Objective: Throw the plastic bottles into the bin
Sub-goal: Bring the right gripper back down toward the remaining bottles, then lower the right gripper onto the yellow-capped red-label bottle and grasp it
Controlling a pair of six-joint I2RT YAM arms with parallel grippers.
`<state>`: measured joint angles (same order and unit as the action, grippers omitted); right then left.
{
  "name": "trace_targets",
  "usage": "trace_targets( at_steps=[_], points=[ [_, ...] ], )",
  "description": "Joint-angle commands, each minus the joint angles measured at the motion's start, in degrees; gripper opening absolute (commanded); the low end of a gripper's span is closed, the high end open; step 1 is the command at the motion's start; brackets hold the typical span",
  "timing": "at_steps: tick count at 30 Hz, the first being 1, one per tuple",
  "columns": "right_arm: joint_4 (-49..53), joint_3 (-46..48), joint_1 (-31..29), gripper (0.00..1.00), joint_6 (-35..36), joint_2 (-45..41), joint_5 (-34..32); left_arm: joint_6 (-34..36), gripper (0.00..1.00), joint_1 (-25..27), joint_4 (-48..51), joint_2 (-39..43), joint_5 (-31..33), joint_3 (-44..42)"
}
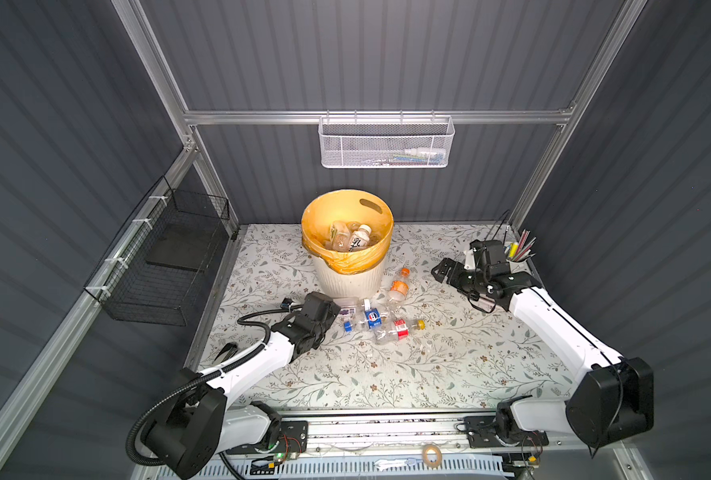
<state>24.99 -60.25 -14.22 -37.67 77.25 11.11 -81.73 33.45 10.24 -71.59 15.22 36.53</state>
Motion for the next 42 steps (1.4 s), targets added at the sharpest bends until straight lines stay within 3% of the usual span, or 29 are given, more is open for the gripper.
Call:
trace_targets(
  at_steps=[1, 4, 11, 20, 31, 42],
  points=[
    [-0.46, 3.14, -1.01, 0.99, -4.34, 1.10, 2.40, -0.04, 0.99, 0.56, 1.12, 1.61, 2.37, 2.15],
    [-1.53, 6.72, -2.79, 0.99, -9.05, 0.77, 1.32, 1.42, 0.99, 0.56, 4.26, 4.24, 4.95, 1.70],
    [-6.25, 15.43, -8.72, 0.99, -28.20, -3.84, -0.07, 2.98, 0.99, 0.56, 10.21, 10.10, 8.99, -0.17],
    [-7.01, 17.71, -17.70, 0.99, -46.95, -3.67, -2.33, 5.15, 0.99, 0.56, 12.88, 10.94, 10.83, 0.09],
    [-7.33, 12.34, -24.66, 0.98, -55.48, 6.06, -3.37, 6.91, 0.99, 0.56, 15.12, 13.08, 13.49, -0.58],
    [-8.02, 8.33, -25.31, 0.92, -56.60, 13.94, -2.84, 8.86, 1.00, 0.56, 16.50, 15.51, 15.39, -1.22]
  ],
)
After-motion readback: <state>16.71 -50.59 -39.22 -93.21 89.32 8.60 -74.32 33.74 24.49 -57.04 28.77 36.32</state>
